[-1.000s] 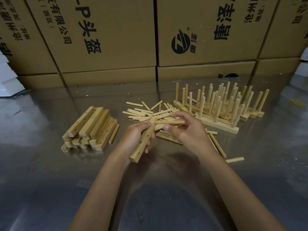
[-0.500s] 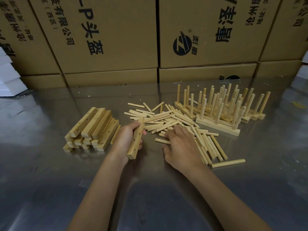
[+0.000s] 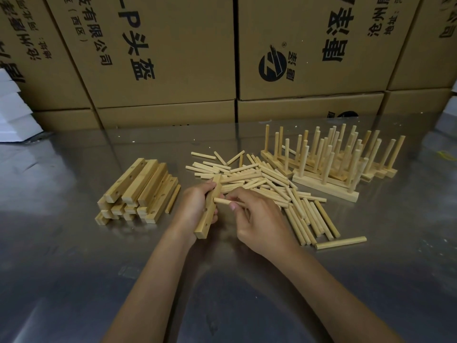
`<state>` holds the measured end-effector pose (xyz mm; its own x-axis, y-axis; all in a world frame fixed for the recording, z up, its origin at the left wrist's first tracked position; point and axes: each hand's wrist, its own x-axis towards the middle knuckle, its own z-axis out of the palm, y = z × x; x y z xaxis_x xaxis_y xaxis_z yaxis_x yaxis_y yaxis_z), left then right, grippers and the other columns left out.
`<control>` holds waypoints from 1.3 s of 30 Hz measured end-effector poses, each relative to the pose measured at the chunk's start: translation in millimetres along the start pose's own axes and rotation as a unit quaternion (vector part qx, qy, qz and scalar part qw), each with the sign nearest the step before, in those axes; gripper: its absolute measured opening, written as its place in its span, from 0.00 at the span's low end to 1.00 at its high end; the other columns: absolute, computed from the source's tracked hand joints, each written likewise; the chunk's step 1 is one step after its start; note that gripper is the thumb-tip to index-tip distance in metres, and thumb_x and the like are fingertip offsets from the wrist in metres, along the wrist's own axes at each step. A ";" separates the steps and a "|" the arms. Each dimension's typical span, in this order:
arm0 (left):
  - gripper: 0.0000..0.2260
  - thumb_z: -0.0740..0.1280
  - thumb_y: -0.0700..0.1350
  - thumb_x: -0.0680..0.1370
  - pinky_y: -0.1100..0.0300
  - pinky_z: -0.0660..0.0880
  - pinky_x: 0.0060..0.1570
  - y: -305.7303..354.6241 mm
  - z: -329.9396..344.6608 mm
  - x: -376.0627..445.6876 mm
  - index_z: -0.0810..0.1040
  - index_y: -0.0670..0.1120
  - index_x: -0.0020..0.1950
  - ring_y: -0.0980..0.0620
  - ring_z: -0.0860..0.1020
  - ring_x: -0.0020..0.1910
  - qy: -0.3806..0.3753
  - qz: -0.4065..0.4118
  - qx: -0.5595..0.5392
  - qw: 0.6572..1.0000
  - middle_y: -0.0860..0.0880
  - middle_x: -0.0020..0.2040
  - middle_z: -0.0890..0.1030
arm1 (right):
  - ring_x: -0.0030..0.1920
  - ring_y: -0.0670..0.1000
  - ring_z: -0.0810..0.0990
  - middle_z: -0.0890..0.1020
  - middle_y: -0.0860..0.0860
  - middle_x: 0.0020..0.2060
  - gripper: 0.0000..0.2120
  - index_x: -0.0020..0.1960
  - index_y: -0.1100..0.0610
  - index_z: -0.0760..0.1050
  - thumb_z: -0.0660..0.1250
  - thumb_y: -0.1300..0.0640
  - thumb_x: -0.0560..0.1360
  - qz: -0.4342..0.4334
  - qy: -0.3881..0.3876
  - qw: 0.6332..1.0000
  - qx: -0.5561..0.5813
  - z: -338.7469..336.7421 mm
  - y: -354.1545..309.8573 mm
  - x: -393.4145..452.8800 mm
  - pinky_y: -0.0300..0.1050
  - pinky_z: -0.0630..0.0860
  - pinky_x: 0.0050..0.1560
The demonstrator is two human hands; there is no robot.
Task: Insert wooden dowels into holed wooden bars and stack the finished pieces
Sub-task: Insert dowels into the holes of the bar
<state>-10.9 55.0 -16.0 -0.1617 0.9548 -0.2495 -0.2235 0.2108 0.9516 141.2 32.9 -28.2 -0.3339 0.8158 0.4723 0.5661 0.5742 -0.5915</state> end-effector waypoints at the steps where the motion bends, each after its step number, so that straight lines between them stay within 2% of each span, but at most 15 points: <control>1: 0.11 0.61 0.46 0.82 0.64 0.68 0.21 0.3 0.3 -0.3 0.82 0.46 0.48 0.53 0.71 0.24 -0.001 0.003 0.003 1.000 0.49 0.31 0.80 | 0.36 0.34 0.69 0.76 0.38 0.42 0.09 0.56 0.50 0.79 0.64 0.60 0.78 -0.001 0.003 1.000 0.003 0.0 0.8 -0.1 0.30 0.60 0.37; 3: 0.10 0.61 0.46 0.83 0.64 0.68 0.22 0.2 1.2 -1.2 0.82 0.47 0.50 0.53 0.71 0.24 0.001 0.012 0.011 1.000 0.49 0.31 0.80 | 0.36 0.36 0.69 0.78 0.39 0.42 0.09 0.55 0.51 0.79 0.65 0.61 0.78 -0.003 0.008 1.000 0.007 -0.4 1.6 -0.1 0.33 0.61 0.37; 7: 0.12 0.60 0.45 0.83 0.62 0.65 0.25 -3.2 5.7 -3.7 0.81 0.48 0.61 0.53 0.70 0.26 -0.014 0.058 0.033 0.998 0.51 0.31 0.78 | 0.40 0.45 0.74 0.80 0.43 0.41 0.08 0.50 0.52 0.79 0.64 0.63 0.76 -0.014 0.018 1.000 -0.010 -5.0 2.0 0.5 0.43 0.69 0.38; 10: 0.12 0.60 0.44 0.83 0.62 0.65 0.25 -4.6 8.6 -5.6 0.81 0.49 0.63 0.54 0.69 0.26 -0.012 0.073 0.045 0.996 0.52 0.29 0.78 | 0.36 0.43 0.72 0.77 0.40 0.37 0.09 0.49 0.50 0.78 0.64 0.61 0.76 -0.016 0.013 0.999 -0.033 -8.6 2.1 1.0 0.43 0.67 0.35; 14: 0.13 0.61 0.46 0.83 0.63 0.66 0.27 -5.6 9.4 -7.5 0.80 0.51 0.65 0.55 0.70 0.26 -0.014 0.078 0.060 0.995 0.53 0.29 0.78 | 0.30 0.41 0.69 0.76 0.42 0.33 0.08 0.48 0.49 0.79 0.64 0.59 0.75 -0.003 0.009 0.999 -0.032 -9.0 5.6 2.4 0.41 0.65 0.32; 18: 0.13 0.61 0.46 0.83 0.62 0.67 0.27 -5.7 9.0 -7.4 0.80 0.52 0.65 0.56 0.71 0.26 -0.020 0.079 0.060 0.995 0.52 0.30 0.78 | 0.27 0.42 0.68 0.75 0.42 0.29 0.08 0.49 0.47 0.79 0.64 0.58 0.75 0.014 0.013 1.000 -0.021 -6.7 9.3 2.6 0.41 0.65 0.29; 23: 0.13 0.61 0.46 0.83 0.63 0.68 0.27 -7.2 7.5 -6.5 0.80 0.53 0.65 0.57 0.71 0.25 -0.031 0.084 0.063 0.994 0.52 0.31 0.79 | 0.30 0.41 0.72 0.78 0.43 0.32 0.08 0.49 0.46 0.79 0.64 0.56 0.75 0.030 0.007 1.000 -0.007 -4.7 14.1 3.9 0.40 0.64 0.30; 27: 0.14 0.63 0.47 0.82 0.62 0.68 0.26 -4.8 7.3 -2.7 0.79 0.54 0.67 0.57 0.72 0.25 -0.008 0.077 0.053 0.996 0.51 0.32 0.80 | 0.37 0.43 0.77 0.82 0.43 0.38 0.07 0.51 0.44 0.79 0.65 0.53 0.76 0.054 -0.004 0.998 0.017 -3.9 15.4 6.3 0.47 0.77 0.37; 29: 0.15 0.63 0.47 0.82 0.62 0.69 0.26 -4.1 5.8 -0.6 0.78 0.54 0.68 0.57 0.72 0.25 0.001 0.077 0.059 0.995 0.51 0.33 0.81 | 0.41 0.44 0.79 0.82 0.42 0.41 0.07 0.52 0.43 0.79 0.66 0.51 0.76 0.060 -0.016 0.998 0.028 -4.2 15.0 7.2 0.50 0.78 0.42; 31: 0.15 0.63 0.47 0.82 0.62 0.69 0.27 -3.1 2.8 0.9 0.78 0.54 0.68 0.57 0.72 0.25 0.008 0.079 0.062 0.995 0.51 0.33 0.80 | 0.40 0.43 0.78 0.80 0.38 0.41 0.09 0.54 0.42 0.78 0.68 0.49 0.75 0.063 -0.027 0.997 0.041 -4.5 14.0 7.6 0.49 0.78 0.43; 35: 0.10 0.62 0.45 0.83 0.63 0.68 0.26 -0.2 -1.7 4.7 0.80 0.51 0.61 0.55 0.71 0.23 0.027 0.070 0.026 0.997 0.49 0.35 0.81 | 0.35 0.43 0.76 0.79 0.41 0.39 0.12 0.55 0.43 0.75 0.72 0.49 0.72 0.089 0.004 0.995 0.035 -7.6 17.0 8.7 0.45 0.76 0.38; 37: 0.09 0.61 0.44 0.83 0.63 0.68 0.25 0.8 -4.7 7.0 0.80 0.51 0.57 0.55 0.70 0.22 0.046 0.061 0.004 0.997 0.49 0.35 0.82 | 0.36 0.44 0.77 0.80 0.42 0.39 0.13 0.55 0.45 0.75 0.73 0.50 0.73 0.134 0.004 0.988 0.073 -11.3 20.8 11.4 0.47 0.76 0.42; 39: 0.09 0.60 0.45 0.83 0.63 0.70 0.25 0.6 -8.2 9.6 0.79 0.51 0.59 0.55 0.71 0.22 0.066 0.059 0.005 0.996 0.49 0.38 0.82 | 0.40 0.45 0.78 0.82 0.43 0.37 0.11 0.54 0.47 0.76 0.72 0.50 0.73 0.170 -0.008 0.982 0.076 -15.5 25.4 12.3 0.47 0.77 0.45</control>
<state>-20.5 62.6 -19.2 -0.3111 0.9373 -0.1572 -0.1855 0.1023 0.9773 163.1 56.4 -27.3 -0.1568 0.9627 0.2207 0.5289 0.2706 -0.8044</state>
